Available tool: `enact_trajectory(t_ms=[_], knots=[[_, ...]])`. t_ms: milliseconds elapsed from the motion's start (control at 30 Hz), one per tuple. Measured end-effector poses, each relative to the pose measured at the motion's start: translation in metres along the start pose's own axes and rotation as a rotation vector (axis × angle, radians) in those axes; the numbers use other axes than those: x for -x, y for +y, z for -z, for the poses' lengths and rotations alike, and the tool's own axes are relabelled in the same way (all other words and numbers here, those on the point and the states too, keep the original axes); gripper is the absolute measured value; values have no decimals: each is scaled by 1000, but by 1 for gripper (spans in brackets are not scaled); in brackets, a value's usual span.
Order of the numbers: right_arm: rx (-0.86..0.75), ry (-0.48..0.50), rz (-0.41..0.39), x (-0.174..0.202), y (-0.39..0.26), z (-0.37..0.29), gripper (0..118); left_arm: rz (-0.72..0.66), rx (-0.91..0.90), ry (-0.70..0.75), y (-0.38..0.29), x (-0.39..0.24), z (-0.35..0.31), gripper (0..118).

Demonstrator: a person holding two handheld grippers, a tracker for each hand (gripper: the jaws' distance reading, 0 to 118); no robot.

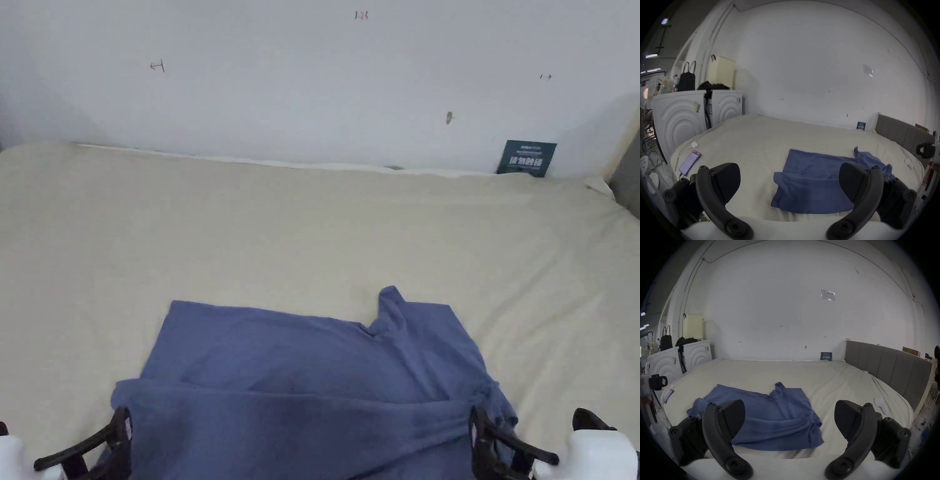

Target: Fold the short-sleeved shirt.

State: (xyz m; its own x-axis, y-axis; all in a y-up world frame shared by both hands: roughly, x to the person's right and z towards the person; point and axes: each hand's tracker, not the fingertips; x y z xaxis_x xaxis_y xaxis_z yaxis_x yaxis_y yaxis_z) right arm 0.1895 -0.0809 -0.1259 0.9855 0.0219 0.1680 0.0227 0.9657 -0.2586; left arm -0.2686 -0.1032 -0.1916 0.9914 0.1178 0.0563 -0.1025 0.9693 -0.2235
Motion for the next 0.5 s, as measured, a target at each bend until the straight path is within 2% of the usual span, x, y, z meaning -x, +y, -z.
enact_trajectory(t_ms=[67, 100, 133, 167, 200, 267, 300, 367, 500], knots=[[-51, 29, -15, 12, 3, -17, 105, 3, -55, 24, 5, -1, -22, 116], [-66, 36, -18, 16, 4, -25, 93, 9, -81, 38, 6, -1, -30, 112], [-68, 38, -16, 20, 4, -33, 62, 13, -89, 47, 7, 0, -37, 84], [-70, 31, -16, 24, 4, -38, 28, 22, -82, 53, 7, -1, -42, 39], [-74, 17, -23, 28, 4, -42, 1, 57, -86, 99, 6, -2, -45, 2], [-83, -12, -58, 34, 2, -49, 1, 95, -75, 135, 0, -4, -44, 3], [-84, -25, -57, 33, 1, -52, 1, 73, -72, 124, 1, 2, -43, 3], [-73, 16, -20, 32, 0, -57, 1, 26, 19, 29, -4, 10, -39, 3], [-43, 2, -35, 31, -8, -59, 1, 74, 49, 61, -13, 20, -35, 3]])
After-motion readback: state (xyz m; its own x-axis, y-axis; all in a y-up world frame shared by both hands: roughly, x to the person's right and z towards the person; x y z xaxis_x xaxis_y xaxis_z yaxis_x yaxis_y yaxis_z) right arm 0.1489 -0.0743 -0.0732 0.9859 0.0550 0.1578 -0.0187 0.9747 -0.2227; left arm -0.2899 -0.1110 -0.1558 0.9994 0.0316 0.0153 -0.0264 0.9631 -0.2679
